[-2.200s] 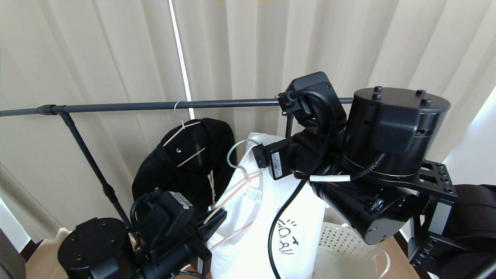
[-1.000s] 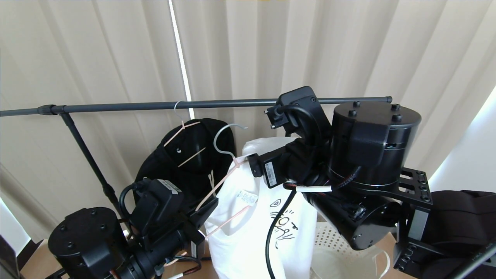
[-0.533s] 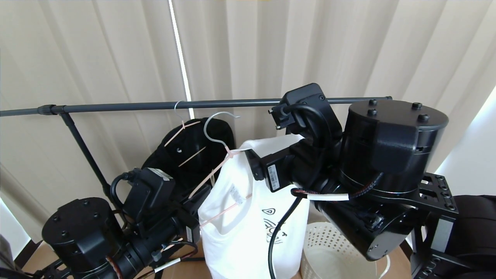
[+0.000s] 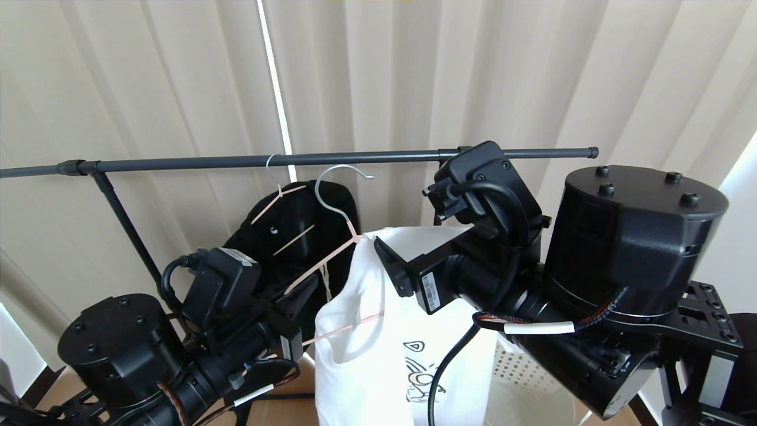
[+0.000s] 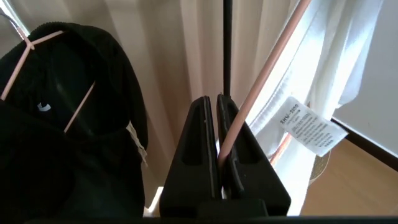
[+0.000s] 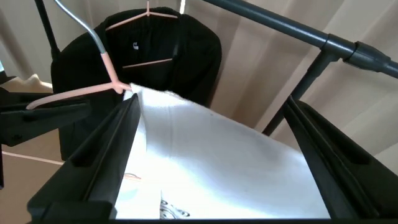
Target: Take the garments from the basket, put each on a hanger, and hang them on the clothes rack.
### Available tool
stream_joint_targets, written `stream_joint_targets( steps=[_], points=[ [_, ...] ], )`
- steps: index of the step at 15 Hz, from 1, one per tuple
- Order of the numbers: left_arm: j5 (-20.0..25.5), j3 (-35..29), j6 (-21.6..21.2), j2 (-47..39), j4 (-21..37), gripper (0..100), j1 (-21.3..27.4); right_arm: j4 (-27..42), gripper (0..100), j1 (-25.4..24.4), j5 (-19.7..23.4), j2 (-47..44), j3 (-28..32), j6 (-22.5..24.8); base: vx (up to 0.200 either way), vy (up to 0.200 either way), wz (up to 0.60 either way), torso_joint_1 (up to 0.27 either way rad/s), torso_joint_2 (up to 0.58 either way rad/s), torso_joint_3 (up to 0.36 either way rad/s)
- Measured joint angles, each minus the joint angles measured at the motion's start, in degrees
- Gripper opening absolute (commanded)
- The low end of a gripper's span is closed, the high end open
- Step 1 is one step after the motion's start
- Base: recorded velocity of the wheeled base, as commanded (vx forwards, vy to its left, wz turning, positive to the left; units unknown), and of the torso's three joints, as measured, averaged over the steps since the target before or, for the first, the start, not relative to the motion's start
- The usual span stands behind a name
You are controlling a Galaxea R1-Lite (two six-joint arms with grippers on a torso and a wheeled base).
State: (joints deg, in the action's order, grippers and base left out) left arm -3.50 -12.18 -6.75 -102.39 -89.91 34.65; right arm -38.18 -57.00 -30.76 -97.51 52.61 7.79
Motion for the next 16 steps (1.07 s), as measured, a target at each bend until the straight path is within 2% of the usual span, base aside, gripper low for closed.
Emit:
stream_joint_targets(
  steps=[3,5,8,10,12,15,16],
  points=[
    [0.1,0.1,0.1,0.0,0.0,0,0.0,0.0,100,-0.1,0.4,0.3,-0.1,0.0,0.000,0.000,0.00,0.000,0.00,0.000],
    [0.5,0.3,0.9,-0.1,0.0,0,-0.4,0.1,100,0.2,4.0,0.8,-0.4,-0.2,0.000,0.000,0.00,0.000,0.00,0.000],
    [4.8,0.5,1.7,-0.4,0.0,0,-2.4,0.4,100,5.0,18.8,2.8,-2.2,-0.4,0.000,0.000,0.00,0.000,0.00,0.000],
    [5.5,0.8,1.6,-0.5,0.0,0,-3.6,0.4,100,9.1,24.7,4.5,-3.5,-0.4,0.000,0.000,0.00,0.000,0.00,0.000],
    [5.5,1.0,1.6,-0.5,0.0,0,-3.9,1.9,100,12.6,27.8,6.6,-4.2,-0.4,0.000,0.000,0.00,0.000,0.00,0.000],
    [5.6,1.9,1.6,-0.5,0.0,0,-3.7,17.2,100,15.4,31.2,10.9,-1.1,0.5,0.000,0.000,0.00,0.000,0.00,0.000],
    [6.5,2.5,1.3,-0.5,-0.1,0,-3.6,25.9,100,16.6,34.2,12.3,1.9,2.1,0.000,0.000,0.00,0.000,0.00,0.000]
  ],
)
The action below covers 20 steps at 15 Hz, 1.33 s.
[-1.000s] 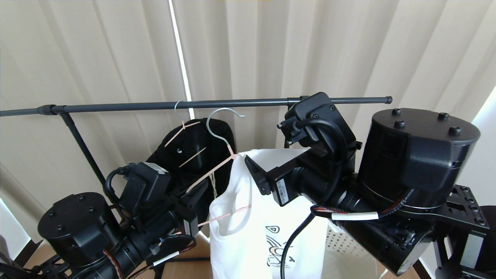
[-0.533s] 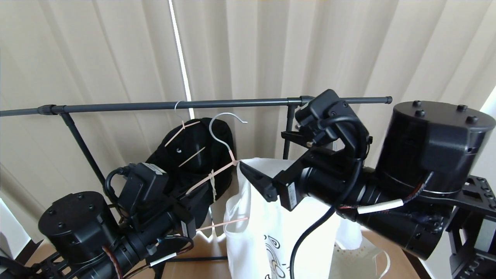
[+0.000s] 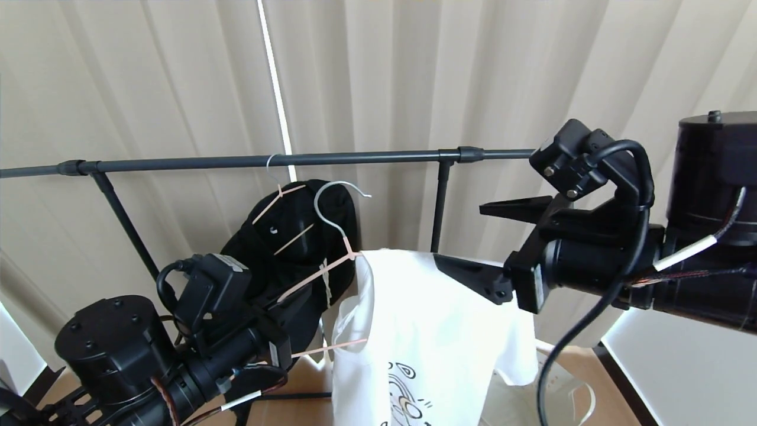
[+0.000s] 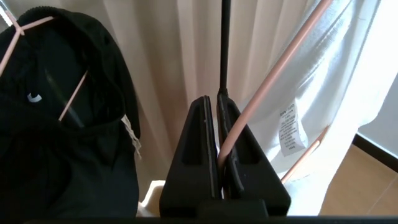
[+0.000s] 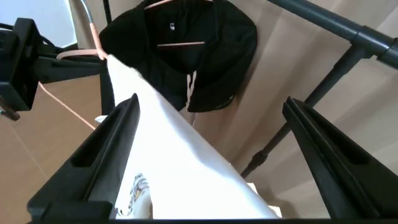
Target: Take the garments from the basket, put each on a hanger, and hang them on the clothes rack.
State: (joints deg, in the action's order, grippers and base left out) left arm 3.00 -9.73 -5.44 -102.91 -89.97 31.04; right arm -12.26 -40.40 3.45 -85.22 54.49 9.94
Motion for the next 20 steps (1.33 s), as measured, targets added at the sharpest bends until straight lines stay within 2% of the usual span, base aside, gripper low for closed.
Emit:
stream_joint_targets(
  steps=[2,4,5,7,8,15,20],
  points=[
    [1.6,1.3,-0.4,0.1,0.0,0,0.1,18.1,100,3.7,7.5,2.1,8.1,6.0,0.000,0.000,0.00,0.000,0.00,0.000],
    [2.4,2.5,-0.5,0.4,0.0,0,0.4,34.9,100,7.7,14.8,3.6,15.2,17.8,0.000,0.000,0.00,0.000,0.00,0.000],
    [2.5,2.8,-0.6,0.6,0.0,0,0.7,40.2,100,9.1,17.2,3.9,17.9,22.8,0.000,0.000,0.00,0.000,0.00,0.000],
    [2.4,3.2,-1.2,1.3,0.0,0,2.3,48.1,100,10.2,17.9,3.5,20.4,31.9,0.000,0.000,0.00,0.000,0.00,0.000],
    [2.4,3.7,-1.9,1.9,0.0,0,3.3,50.3,100,10.1,18.0,2.6,20.8,33.7,0.000,0.000,0.00,0.000,0.00,0.000],
    [2.3,5.3,-3.8,4.1,0.0,0,6.8,50.3,100,6.8,18.1,-4.5,20.3,33.4,0.000,0.000,0.00,0.000,0.00,0.000],
    [2.2,5.1,-3.6,4.5,0.0,0,7.0,48.8,100,4.0,17.7,-8.5,21.0,30.2,0.000,0.000,0.00,0.000,0.00,0.000]
  ],
)
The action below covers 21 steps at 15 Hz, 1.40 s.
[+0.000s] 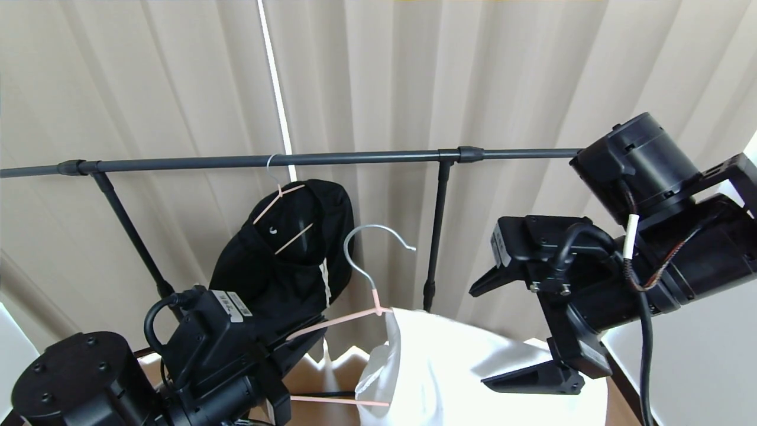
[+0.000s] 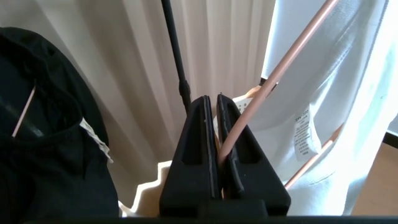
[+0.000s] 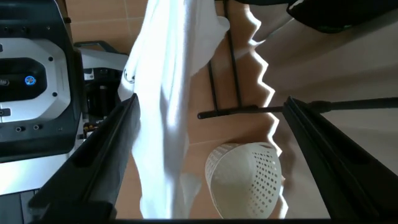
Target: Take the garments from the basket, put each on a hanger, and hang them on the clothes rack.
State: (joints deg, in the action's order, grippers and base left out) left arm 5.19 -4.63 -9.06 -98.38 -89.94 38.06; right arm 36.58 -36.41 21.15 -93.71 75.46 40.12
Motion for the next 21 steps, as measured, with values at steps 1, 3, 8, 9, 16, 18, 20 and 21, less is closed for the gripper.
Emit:
stream_joint_targets(
  steps=[1,3,8,9,16,18,20,21],
  points=[
    [0.0,0.0,0.0,0.0,0.0,0,0.0,-1.2,100,-0.2,0.0,-0.8,0.2,-0.9,0.000,0.000,0.00,0.000,0.00,0.000],
    [0.0,-0.1,0.0,0.2,0.0,0,0.0,-2.0,100,-0.5,-0.1,-2.4,0.9,-1.9,0.000,0.000,0.00,0.000,0.00,0.000],
    [0.0,-0.4,0.3,0.6,0.0,0,0.0,-2.2,100,-0.3,-0.4,-5.5,3.4,-2.2,0.000,0.000,0.00,0.000,0.00,0.000],
    [-0.1,-0.5,0.3,0.6,0.0,0,0.0,-2.1,100,-0.2,-0.6,-5.9,3.7,-2.3,0.000,0.000,0.00,0.000,0.00,0.000],
    [-0.2,-0.9,0.6,0.6,0.0,0,-0.3,-2.2,0,0.1,-0.9,-6.5,3.9,-2.5,0.000,0.000,0.00,0.000,0.00,0.000],
    [-0.2,-1.1,0.9,0.8,0.0,0,-0.4,-2.2,0,0.0,-1.1,-6.5,3.9,-3.3,0.000,0.000,0.00,0.000,0.00,0.000],
    [0.0,-1.1,1.2,1.1,0.1,0,-0.4,-4.0,0,0.0,-2.2,-6.4,3.9,-4.9,0.000,0.000,0.00,0.000,0.00,0.000],
    [0.0,-1.2,1.2,1.3,0.1,0,-0.4,-5.0,0,0.0,-3.9,-6.4,3.8,-7.3,0.000,0.000,0.00,0.000,0.00,0.000]
  ],
)
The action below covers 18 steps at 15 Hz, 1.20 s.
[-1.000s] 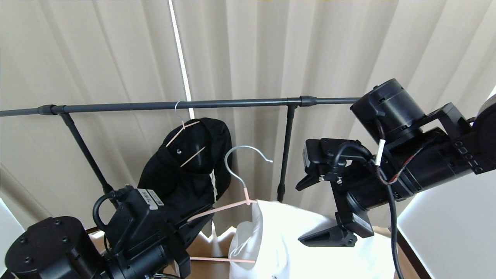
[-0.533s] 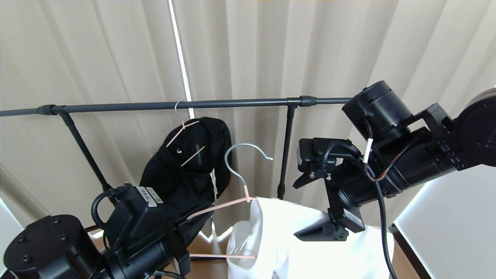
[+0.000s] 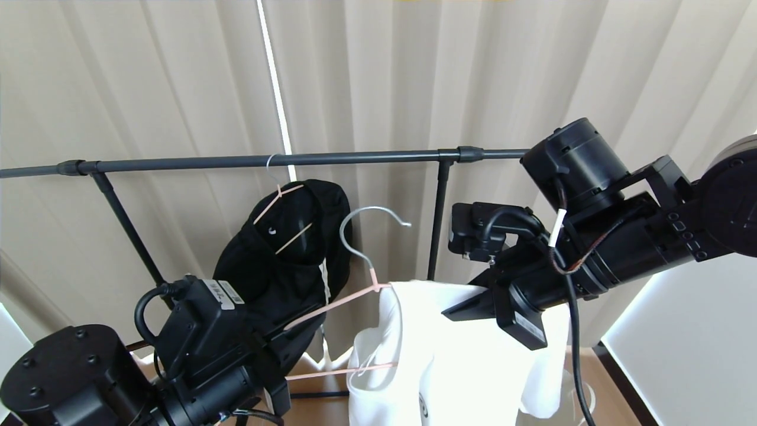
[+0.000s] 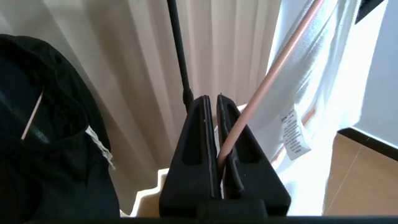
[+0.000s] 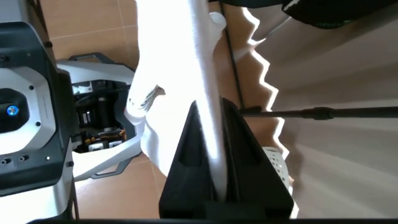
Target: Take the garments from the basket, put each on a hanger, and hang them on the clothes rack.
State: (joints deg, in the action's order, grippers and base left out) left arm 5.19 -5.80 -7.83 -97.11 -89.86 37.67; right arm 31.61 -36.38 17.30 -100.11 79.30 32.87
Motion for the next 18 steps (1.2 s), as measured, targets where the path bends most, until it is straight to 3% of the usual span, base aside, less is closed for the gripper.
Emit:
stream_joint_targets(
  steps=[2,9,10,14,18],
  points=[
    [0.1,0.0,0.1,0.2,0.0,0,-0.2,-1.9,0,0.0,-0.9,0.3,-0.1,-2.4,0.000,0.000,0.00,0.000,0.00,0.000],
    [0.4,-0.1,1.0,0.9,-0.2,0,-0.6,-2.2,0,0.0,-1.9,2.9,-0.5,-2.6,0.000,0.000,0.00,0.000,0.00,0.000],
    [0.5,-0.1,1.1,1.0,-0.2,100,-0.6,-2.2,0,0.0,-1.9,3.4,-0.6,-2.7,0.000,0.000,0.00,0.000,0.00,0.000],
    [0.9,0.4,1.2,1.4,-0.2,100,-0.7,-1.6,0,0.0,-2.3,5.4,-0.8,-2.7,0.000,0.000,0.00,0.000,0.00,0.000],
    [6.0,1.6,2.3,2.8,-0.1,100,-1.7,-2.0,0,1.0,-2.5,7.3,-1.8,-2.7,0.000,0.000,0.00,0.000,0.00,0.000]
  ],
)
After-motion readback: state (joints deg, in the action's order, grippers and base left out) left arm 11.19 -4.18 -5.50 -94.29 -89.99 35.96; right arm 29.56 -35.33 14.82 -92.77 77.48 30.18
